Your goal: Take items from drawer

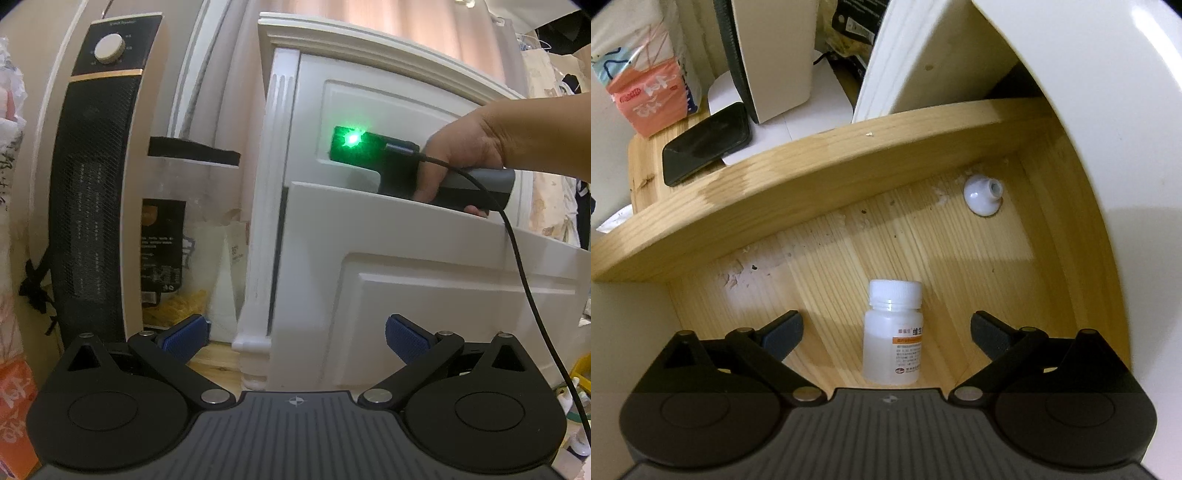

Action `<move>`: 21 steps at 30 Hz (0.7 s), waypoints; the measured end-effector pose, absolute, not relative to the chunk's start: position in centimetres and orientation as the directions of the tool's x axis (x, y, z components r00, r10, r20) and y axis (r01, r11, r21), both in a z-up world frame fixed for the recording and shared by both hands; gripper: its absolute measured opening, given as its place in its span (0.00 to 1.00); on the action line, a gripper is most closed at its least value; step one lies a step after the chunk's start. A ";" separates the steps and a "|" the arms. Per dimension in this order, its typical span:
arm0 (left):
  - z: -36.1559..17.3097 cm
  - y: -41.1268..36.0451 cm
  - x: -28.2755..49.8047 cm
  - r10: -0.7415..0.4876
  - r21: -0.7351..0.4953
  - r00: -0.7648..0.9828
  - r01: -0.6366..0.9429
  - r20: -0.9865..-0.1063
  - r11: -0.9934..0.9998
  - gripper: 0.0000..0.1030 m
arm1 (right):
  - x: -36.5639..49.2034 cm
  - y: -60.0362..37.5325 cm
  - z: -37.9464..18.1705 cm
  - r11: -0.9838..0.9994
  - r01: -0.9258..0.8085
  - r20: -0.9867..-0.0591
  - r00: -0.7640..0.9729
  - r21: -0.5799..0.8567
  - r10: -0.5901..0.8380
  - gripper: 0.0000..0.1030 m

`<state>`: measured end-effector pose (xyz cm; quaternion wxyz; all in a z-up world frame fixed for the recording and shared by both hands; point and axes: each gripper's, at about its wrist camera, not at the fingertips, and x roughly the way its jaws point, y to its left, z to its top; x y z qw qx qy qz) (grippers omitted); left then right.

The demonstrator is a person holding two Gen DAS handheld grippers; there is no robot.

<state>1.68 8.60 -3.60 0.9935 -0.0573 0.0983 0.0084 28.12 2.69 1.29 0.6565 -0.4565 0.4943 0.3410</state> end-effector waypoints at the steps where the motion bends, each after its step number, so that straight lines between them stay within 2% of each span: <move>1: -3.6 8.6 1.7 0.006 -0.112 0.980 -0.028 -0.197 0.993 1.00 | 28.3 2.6 1.3 0.364 -0.897 -0.963 0.268 -0.250 -0.001 0.99; 15: -3.3 8.7 2.1 0.003 -0.110 0.979 -0.026 -0.204 0.994 1.00 | 29.0 1.8 1.5 0.427 -0.886 -0.974 0.222 -0.182 0.045 0.95; 18: -3.3 8.7 2.0 0.003 -0.113 0.980 -0.026 -0.200 0.993 1.00 | 28.9 1.8 1.8 0.420 -0.894 -0.978 0.199 -0.153 0.067 0.76; 19: -3.3 8.7 2.0 0.003 -0.114 0.980 -0.026 -0.198 0.993 1.00 | 28.8 1.8 1.9 0.420 -0.896 -0.978 0.193 -0.146 0.073 0.64; 21: -3.3 8.7 1.9 0.004 -0.118 0.981 -0.028 -0.195 0.993 1.00 | 28.8 1.8 2.0 0.426 -0.894 -0.978 0.192 -0.140 0.083 0.58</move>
